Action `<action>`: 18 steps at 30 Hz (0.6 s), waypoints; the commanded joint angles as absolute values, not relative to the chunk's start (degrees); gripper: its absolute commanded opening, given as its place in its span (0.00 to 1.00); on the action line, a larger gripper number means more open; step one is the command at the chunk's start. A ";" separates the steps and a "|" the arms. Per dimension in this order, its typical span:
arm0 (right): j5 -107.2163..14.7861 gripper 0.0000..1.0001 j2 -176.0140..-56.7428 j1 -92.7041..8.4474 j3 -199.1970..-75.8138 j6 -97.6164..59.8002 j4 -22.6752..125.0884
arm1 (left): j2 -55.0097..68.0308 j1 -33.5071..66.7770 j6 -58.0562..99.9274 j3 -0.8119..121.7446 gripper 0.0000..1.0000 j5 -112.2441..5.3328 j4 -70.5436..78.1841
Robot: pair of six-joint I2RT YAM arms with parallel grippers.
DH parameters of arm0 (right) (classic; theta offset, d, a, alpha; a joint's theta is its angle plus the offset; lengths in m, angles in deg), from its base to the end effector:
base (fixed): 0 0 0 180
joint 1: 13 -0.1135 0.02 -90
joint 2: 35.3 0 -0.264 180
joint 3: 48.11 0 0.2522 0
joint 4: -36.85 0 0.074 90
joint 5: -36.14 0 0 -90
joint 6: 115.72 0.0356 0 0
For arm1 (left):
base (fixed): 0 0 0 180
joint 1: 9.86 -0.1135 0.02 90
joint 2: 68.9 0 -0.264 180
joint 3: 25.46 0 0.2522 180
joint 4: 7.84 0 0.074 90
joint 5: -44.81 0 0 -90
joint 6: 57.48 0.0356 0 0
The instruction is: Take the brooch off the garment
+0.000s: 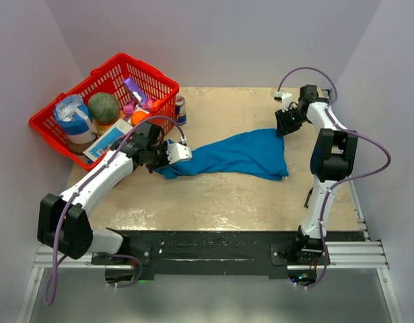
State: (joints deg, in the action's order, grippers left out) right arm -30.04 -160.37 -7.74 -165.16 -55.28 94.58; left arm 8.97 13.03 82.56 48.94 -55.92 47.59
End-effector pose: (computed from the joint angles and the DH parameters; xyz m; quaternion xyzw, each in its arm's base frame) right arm 0.4646 -0.0283 0.1972 -0.2437 0.9261 0.1310 0.2565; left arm 0.2485 -0.1121 0.2630 0.5902 0.7565 -0.0249 0.2806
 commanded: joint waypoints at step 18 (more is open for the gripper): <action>-27.31 0.28 -164.50 -7.99 -171.03 -56.40 97.63 | 9.68 12.64 81.47 52.46 0.00 -55.39 48.29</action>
State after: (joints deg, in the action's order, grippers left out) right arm -29.78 -164.37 -7.74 -168.92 -56.31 96.11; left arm 9.65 13.03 82.45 49.94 -55.59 47.86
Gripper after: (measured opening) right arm 0.311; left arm 0.013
